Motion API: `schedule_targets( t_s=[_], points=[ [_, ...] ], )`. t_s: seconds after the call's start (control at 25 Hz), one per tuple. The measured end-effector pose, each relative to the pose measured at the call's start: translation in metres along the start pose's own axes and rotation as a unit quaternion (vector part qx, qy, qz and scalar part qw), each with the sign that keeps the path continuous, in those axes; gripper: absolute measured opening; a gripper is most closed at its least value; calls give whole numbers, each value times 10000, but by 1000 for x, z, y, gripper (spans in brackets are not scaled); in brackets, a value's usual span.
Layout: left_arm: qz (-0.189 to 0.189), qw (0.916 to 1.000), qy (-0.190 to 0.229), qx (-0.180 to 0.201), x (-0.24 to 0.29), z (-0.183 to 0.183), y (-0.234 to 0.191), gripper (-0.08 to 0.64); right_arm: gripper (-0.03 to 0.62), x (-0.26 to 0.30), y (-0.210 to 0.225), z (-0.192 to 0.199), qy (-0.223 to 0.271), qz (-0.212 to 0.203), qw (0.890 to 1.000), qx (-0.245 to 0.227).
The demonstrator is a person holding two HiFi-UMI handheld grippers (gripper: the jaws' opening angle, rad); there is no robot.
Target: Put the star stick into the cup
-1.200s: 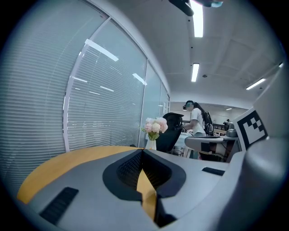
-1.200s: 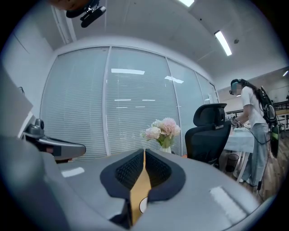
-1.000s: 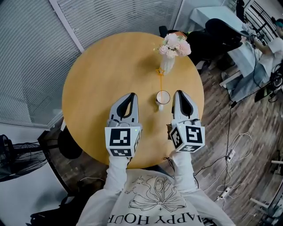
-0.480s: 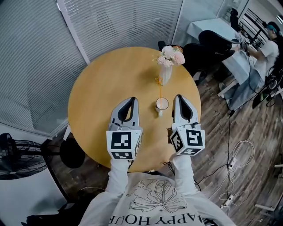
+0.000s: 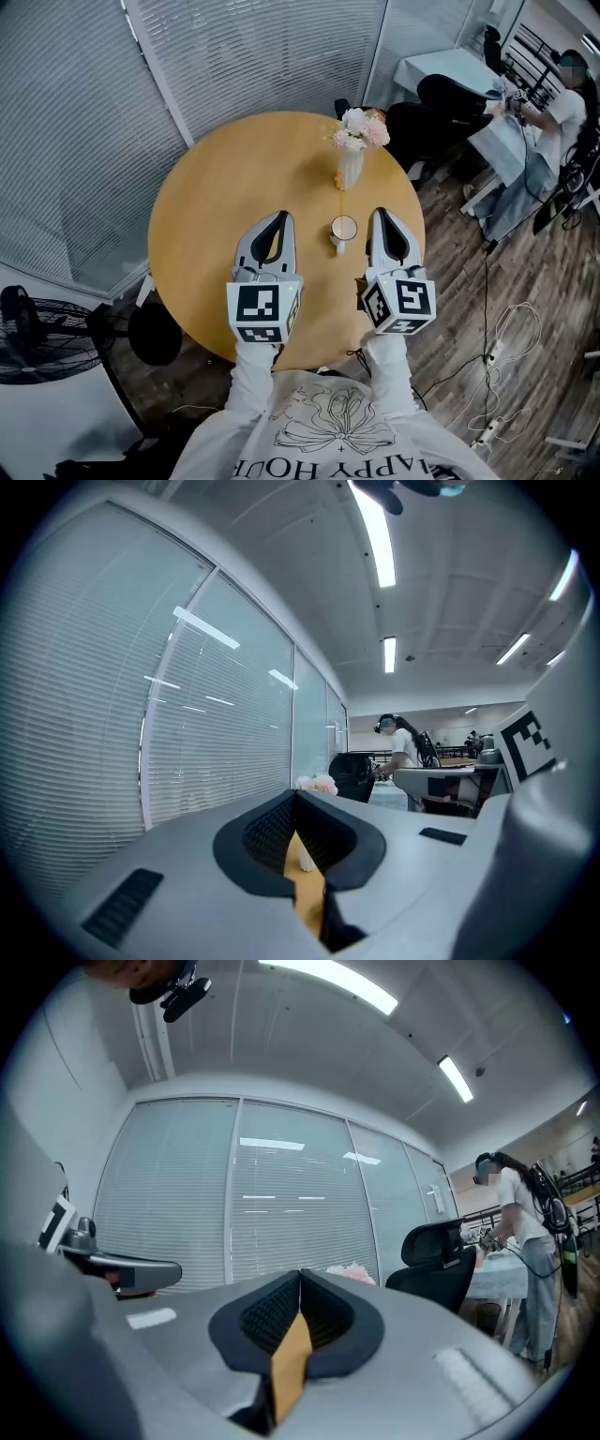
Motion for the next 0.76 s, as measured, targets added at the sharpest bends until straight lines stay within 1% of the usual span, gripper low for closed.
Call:
schedule_targets(
  t_s=[0.76],
  points=[
    [-4, 10000, -14, -21, -4, 3, -5, 6, 14, -4, -4, 1, -1, 55, 10000, -70]
  ],
)
Point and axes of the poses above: the fingertips, and each gripper's own axes: x forward along the fingers, y to its right, z out of its underside, the point moved 10 cm from there along -x, backward along the fingers, and after that the axes turned 13 degrees about x, right-handed, at the moved point
